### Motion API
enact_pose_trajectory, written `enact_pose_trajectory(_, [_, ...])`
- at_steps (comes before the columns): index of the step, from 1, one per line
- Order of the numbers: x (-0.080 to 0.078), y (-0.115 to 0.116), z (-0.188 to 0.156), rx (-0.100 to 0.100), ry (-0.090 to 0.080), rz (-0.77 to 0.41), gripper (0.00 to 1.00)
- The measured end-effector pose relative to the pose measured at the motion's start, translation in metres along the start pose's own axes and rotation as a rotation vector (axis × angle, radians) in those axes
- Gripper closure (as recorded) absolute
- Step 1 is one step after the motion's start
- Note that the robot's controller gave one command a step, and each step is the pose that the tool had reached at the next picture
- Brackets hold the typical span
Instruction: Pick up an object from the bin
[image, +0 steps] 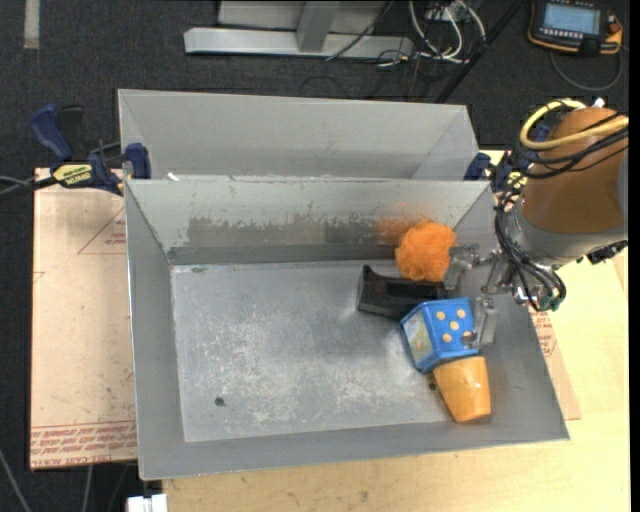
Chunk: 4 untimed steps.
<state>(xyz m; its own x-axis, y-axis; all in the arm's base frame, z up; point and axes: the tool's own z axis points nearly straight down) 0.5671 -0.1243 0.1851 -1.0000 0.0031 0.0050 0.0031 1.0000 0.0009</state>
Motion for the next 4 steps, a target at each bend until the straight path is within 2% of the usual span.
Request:
enact_pose_trajectory(1, [-0.001, 0.001, -0.005, 0.001, -0.007, -0.003, 0.00])
enact_pose_trajectory(2, [0.020, 0.003, 0.060, 0.000, -0.009, 0.050, 0.00])
enact_pose_trajectory(3, [0.032, 0.010, 0.082, -0.005, -0.013, 0.151, 0.00])
enact_pose_trajectory(4, [0.066, 0.010, 0.060, -0.002, -0.055, 0.247, 0.00])
